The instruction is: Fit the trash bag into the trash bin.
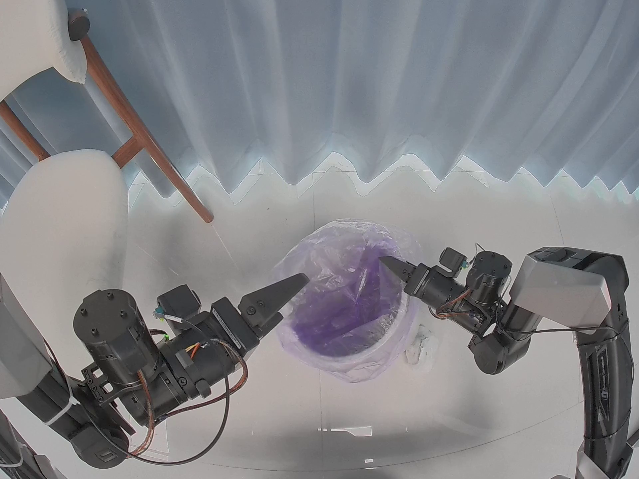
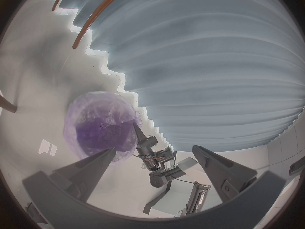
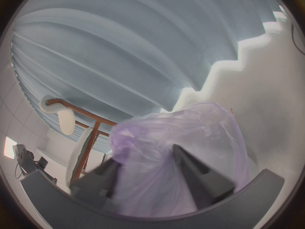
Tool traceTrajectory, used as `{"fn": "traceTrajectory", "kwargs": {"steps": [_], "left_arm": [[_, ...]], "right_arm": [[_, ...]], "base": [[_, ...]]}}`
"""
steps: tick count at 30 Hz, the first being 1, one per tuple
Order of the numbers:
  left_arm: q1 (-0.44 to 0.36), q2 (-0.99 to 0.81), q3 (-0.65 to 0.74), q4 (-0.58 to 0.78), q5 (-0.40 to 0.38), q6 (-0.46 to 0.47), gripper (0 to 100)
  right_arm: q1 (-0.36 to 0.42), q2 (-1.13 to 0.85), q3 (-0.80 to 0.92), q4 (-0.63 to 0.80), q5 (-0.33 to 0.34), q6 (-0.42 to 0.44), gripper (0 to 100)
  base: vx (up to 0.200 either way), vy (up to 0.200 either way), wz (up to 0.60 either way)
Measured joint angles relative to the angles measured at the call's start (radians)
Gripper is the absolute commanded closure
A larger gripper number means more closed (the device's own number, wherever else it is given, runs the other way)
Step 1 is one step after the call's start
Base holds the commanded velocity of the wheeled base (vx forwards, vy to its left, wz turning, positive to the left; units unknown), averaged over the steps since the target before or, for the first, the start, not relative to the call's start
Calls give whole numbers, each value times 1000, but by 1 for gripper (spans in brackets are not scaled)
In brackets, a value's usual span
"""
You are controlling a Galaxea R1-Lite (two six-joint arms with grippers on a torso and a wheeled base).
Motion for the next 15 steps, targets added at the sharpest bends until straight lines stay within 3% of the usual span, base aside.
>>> {"fn": "traceTrajectory", "kwargs": {"steps": [10, 15], "left_arm": [[-4, 0, 0, 0, 0, 1, 0], [-7, 0, 1, 0, 2, 13, 0]], "right_arm": [[-59, -25, 63, -3, 10, -1, 0], [-78, -71, 147, -9, 56, -2, 0]], "base": [[0, 0, 0], [0, 0, 0]]}}
